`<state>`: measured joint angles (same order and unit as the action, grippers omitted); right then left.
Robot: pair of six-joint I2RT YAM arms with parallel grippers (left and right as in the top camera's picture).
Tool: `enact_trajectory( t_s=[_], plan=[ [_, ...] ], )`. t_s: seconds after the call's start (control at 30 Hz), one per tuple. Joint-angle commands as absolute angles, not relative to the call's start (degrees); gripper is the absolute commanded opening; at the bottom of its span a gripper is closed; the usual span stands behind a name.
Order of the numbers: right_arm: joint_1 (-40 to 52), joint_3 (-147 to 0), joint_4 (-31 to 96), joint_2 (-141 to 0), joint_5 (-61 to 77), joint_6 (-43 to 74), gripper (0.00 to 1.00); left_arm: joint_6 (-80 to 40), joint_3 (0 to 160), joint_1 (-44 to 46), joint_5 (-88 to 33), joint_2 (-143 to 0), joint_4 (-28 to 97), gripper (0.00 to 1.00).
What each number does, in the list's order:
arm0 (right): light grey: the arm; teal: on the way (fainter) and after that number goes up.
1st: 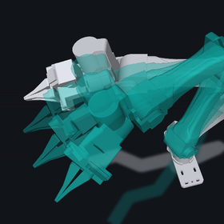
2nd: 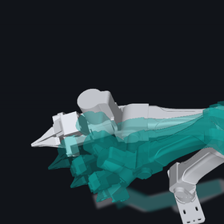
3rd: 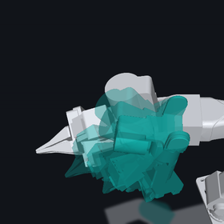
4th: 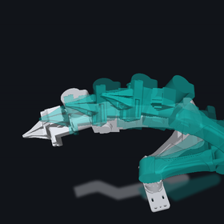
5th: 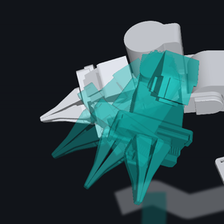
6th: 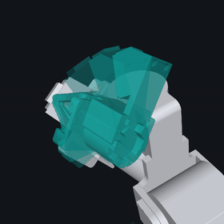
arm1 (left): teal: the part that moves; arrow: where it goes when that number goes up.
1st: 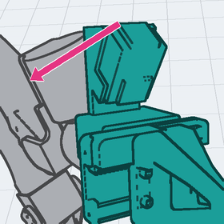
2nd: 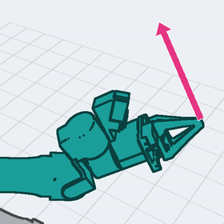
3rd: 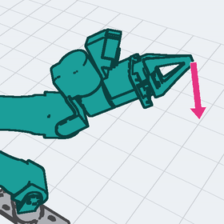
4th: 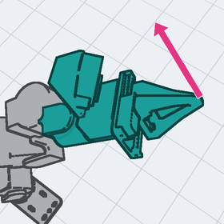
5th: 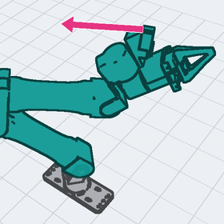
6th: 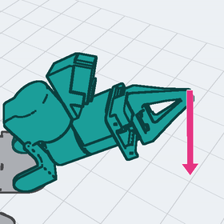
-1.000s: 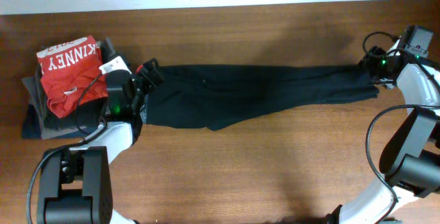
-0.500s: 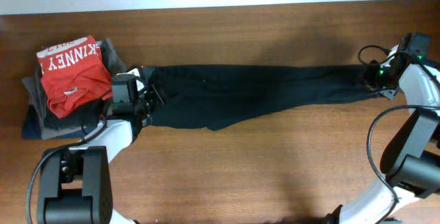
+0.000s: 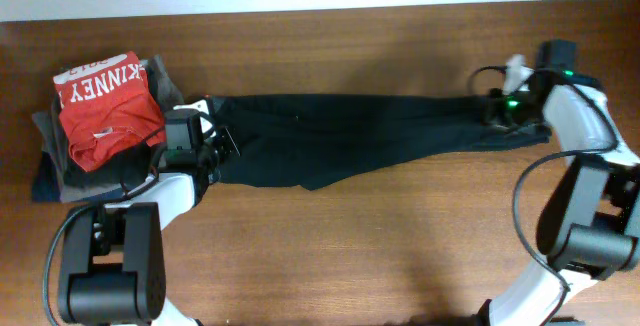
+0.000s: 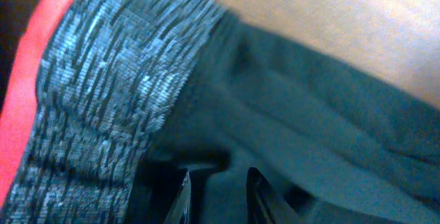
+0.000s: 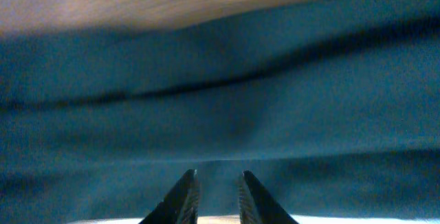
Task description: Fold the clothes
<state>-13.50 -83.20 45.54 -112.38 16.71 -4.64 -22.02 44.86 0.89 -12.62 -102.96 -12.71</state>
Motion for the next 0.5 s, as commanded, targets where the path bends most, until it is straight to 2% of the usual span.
enact_trajectory(
  t_s=[0.0, 0.1, 0.47],
  plan=[
    [-7.86, -83.81, 46.81, -112.92, 18.00, -17.69, 0.21, -20.91, 45.21, 0.73, -8.40, -105.03, -12.25, 0.27],
    [-1.67, -83.81, 48.34, -112.92, 18.00, -23.79, 0.18, -20.91, 45.21, 0.73, -7.64, -105.23, -12.10, 0.27],
    [16.49, -83.81, 47.07, -113.01, 18.94, -24.21, 0.18, -20.91, 45.21, 0.73, -7.66, -105.23, -11.25, 0.29]
  ],
)
